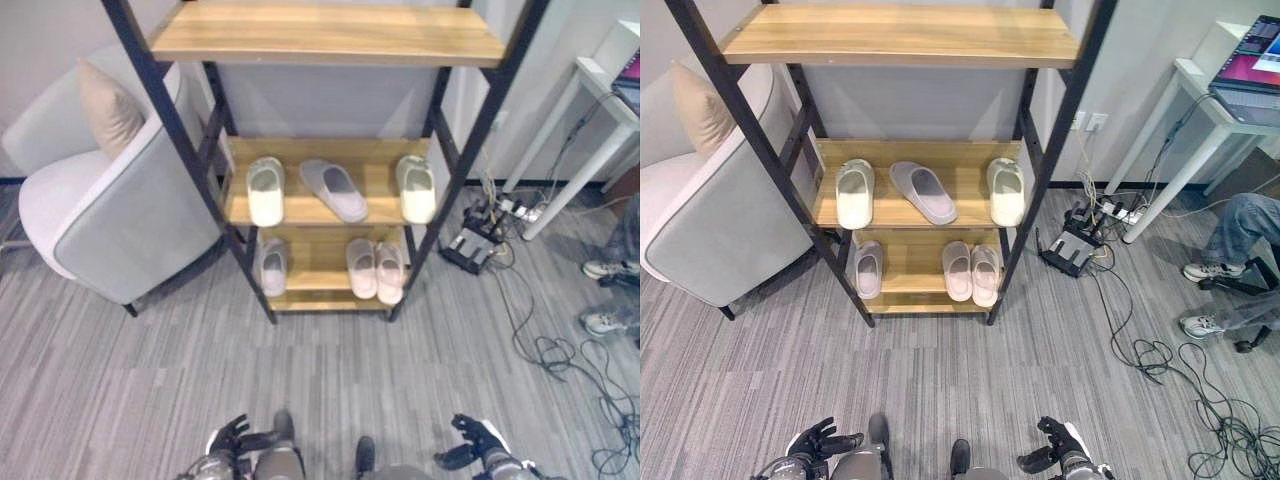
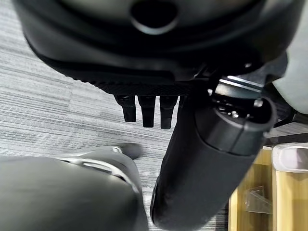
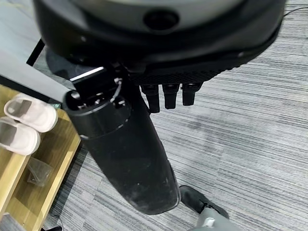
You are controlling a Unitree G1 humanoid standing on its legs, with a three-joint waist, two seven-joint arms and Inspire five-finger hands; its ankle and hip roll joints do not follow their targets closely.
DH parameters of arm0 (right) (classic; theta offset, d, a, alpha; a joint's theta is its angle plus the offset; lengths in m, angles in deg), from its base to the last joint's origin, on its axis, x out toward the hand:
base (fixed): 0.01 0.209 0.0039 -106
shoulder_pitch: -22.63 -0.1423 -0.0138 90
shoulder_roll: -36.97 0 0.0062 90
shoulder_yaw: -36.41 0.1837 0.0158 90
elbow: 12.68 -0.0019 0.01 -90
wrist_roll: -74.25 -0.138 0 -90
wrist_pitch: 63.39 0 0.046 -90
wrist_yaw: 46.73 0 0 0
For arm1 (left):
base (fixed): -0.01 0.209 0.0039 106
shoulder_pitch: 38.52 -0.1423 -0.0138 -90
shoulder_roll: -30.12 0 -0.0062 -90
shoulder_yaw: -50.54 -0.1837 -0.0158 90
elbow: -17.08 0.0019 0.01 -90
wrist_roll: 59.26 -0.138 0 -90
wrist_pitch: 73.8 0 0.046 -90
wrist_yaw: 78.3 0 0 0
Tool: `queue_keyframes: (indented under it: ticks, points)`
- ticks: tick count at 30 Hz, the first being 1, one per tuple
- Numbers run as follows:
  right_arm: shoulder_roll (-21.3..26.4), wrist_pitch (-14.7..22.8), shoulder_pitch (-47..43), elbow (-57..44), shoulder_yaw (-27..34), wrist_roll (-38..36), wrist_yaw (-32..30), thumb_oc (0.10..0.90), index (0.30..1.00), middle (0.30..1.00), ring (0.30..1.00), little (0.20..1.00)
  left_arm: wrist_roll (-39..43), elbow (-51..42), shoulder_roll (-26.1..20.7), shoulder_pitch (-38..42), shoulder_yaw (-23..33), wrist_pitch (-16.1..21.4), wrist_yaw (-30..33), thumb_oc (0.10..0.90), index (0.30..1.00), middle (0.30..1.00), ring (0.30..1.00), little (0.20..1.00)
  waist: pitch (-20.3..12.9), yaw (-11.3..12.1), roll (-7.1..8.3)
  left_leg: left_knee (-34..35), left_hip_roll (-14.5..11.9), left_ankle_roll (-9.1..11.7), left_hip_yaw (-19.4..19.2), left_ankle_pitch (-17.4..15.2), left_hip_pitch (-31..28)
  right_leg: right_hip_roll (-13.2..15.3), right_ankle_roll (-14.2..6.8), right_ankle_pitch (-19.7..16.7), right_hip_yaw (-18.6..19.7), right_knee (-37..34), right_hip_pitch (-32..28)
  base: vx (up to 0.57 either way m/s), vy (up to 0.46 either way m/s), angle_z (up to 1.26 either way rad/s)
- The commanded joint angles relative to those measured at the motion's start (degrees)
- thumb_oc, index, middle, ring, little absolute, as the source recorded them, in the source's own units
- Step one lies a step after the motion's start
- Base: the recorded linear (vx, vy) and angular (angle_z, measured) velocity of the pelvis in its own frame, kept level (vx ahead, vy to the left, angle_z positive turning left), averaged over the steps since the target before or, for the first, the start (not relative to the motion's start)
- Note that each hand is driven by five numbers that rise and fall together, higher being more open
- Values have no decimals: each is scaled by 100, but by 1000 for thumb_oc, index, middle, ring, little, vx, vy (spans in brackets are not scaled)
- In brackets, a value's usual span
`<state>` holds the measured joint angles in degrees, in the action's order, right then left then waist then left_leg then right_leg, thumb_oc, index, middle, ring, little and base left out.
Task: Arrange the slippers neatly on the shoe rack.
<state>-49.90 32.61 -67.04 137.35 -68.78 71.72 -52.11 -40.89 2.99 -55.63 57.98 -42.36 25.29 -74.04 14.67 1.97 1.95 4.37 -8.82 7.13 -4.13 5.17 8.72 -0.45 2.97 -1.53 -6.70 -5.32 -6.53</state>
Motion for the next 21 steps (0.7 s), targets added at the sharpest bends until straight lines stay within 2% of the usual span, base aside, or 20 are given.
queue_keyframes:
  ticks: [1,2,6,8,9,10,11,12,13,14,15,16,17,19,21]
  points:
    - [123,261,311,-340,6,-293,-46,800,900,900,900,900,146,173,-63,-335,-56,83,72,800,900,900,900,900,-324,43,111,-894,144,-303,-67,-115,-34,409,-723,838,65,830,-51,258,229,-15]
    - [11,255,346,-258,96,-436,-11,800,900,900,900,900,86,358,-101,-418,56,23,40,800,900,900,900,900,-433,40,196,-1005,210,-356,-125,-233,-94,526,-786,827,126,821,-136,250,233,-7]
    - [-119,240,288,-93,148,-541,39,800,900,900,900,900,-44,516,-181,-503,184,-40,26,800,900,900,900,900,-562,76,300,-1097,339,-443,-200,-425,-176,685,-892,767,207,818,-145,213,232,-24]
    - [-212,222,250,-45,132,-600,84,800,900,900,900,900,20,467,-282,-496,252,-15,37,800,900,900,900,900,-623,170,404,-1212,562,-617,-126,-700,-215,829,-1051,676,350,981,-46,187,251,-3]
    - [-213,223,249,-45,132,-601,84,800,900,900,900,900,20,466,-283,-496,252,-15,37,800,900,900,900,900,-623,174,406,-1215,564,-619,-131,-704,-216,832,-1053,679,354,986,-43,176,262,-5]
    - [-243,215,234,-21,127,-586,93,800,900,900,900,900,57,423,-308,-470,265,1,42,800,900,900,900,900,-623,190,415,-1228,643,-693,-114,-782,-243,888,-1119,631,375,1179,37,114,267,-8]
    - [-271,203,153,-33,83,-593,103,800,900,900,900,900,307,98,-359,-418,268,61,45,800,900,900,900,900,-528,233,377,-1257,756,-852,-97,-886,-292,1013,-1272,323,412,1916,387,113,267,-5]
    - [-272,203,152,-32,84,-593,103,800,900,900,900,900,307,96,-360,-418,268,60,45,800,900,900,900,900,-531,240,380,-1260,758,-854,-105,-888,-287,1017,-1274,329,422,1930,401,122,341,-17]
    - [-279,242,113,-191,59,-616,83,800,900,900,900,900,290,-113,-389,-352,181,124,68,800,900,900,900,900,-419,212,319,-1280,854,-970,-96,-978,-390,1075,-1314,77,447,2564,683,68,172,-14]
    - [-280,242,113,-191,59,-616,83,800,900,900,900,900,290,-113,-389,-352,181,124,68,800,900,900,900,900,-419,213,319,-1281,854,-970,-96,-979,-389,1076,-1314,77,448,2564,684,187,305,-7]
    - [-288,278,179,-420,41,-645,79,800,900,900,900,900,257,-227,-398,-349,94,149,62,800,900,900,900,900,-369,115,246,-1256,955,-1048,6,-1063,-554,998,-1219,-75,570,2919,933,183,187,20]
    - [-289,298,211,-553,36,-703,83,800,900,900,900,900,274,-279,-391,-334,50,168,60,800,900,900,900,900,-351,44,200,-1238,1002,-1078,85,-1087,-627,869,-1158,-46,691,2999,1074,184,185,27]
    - [-287,297,214,-556,35,-704,83,800,900,900,900,900,274,-280,-390,-335,50,168,60,800,900,900,900,900,-343,40,203,-1245,1007,-1078,89,-1095,-634,874,-1158,-32,688,3015,1069,130,96,33]
    - [-266,340,255,-789,48,-825,90,800,900,900,900,900,243,-299,-374,-285,-31,193,40,800,900,900,900,900,-330,-96,150,-1170,1106,-1105,207,-1123,-762,645,-1100,140,862,2814,1223,189,102,49]
    - [-225,371,269,-860,55,-846,74,800,900,900,900,900,141,-244,-350,-272,-102,184,7,800,900,900,900,900,-307,-207,115,-1128,1193,-1105,324,-1190,-896,570,-1085,246,904,2387,1289,202,72,59]
